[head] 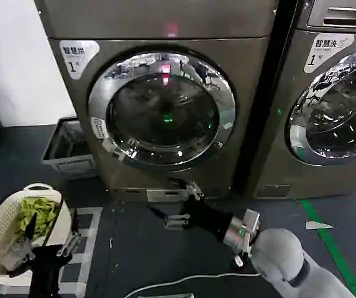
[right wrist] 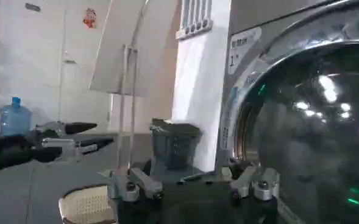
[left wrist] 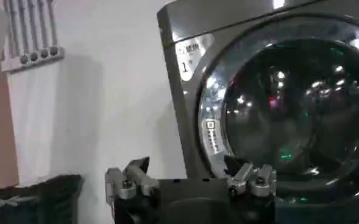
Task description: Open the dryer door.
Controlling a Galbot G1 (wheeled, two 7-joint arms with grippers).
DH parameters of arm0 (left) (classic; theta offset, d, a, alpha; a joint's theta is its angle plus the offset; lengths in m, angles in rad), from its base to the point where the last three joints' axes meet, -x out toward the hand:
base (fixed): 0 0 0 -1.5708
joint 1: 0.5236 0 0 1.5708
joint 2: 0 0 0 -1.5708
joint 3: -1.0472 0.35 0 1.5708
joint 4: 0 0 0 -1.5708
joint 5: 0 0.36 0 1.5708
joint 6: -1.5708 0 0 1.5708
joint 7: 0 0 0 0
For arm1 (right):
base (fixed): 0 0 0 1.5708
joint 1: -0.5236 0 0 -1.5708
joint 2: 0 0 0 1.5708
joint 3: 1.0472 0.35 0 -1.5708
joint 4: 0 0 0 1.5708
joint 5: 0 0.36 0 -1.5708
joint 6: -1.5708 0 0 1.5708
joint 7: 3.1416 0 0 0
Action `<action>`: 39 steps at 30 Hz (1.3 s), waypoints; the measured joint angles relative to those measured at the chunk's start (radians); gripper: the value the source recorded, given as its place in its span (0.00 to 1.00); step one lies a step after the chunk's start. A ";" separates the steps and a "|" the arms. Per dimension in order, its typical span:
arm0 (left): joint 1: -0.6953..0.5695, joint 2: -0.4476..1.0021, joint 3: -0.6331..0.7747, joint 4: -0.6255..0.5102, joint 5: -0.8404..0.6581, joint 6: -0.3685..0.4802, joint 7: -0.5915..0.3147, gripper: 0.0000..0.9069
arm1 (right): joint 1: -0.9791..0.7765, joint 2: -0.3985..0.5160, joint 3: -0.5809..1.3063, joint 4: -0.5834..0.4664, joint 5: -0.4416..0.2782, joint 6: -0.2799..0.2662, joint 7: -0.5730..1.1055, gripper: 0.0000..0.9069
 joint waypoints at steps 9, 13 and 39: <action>0.013 0.005 -0.002 -0.021 -0.003 -0.015 0.017 1.00 | 0.114 0.033 -0.030 -0.145 -0.022 0.077 0.006 1.00; 0.017 0.007 -0.004 -0.029 -0.003 -0.018 0.025 1.00 | 0.171 0.050 -0.064 -0.211 -0.015 0.096 -0.002 1.00; 0.046 -0.002 -0.026 -0.052 0.012 -0.050 0.074 1.00 | 0.541 0.232 -0.316 -0.615 -0.007 0.142 0.013 1.00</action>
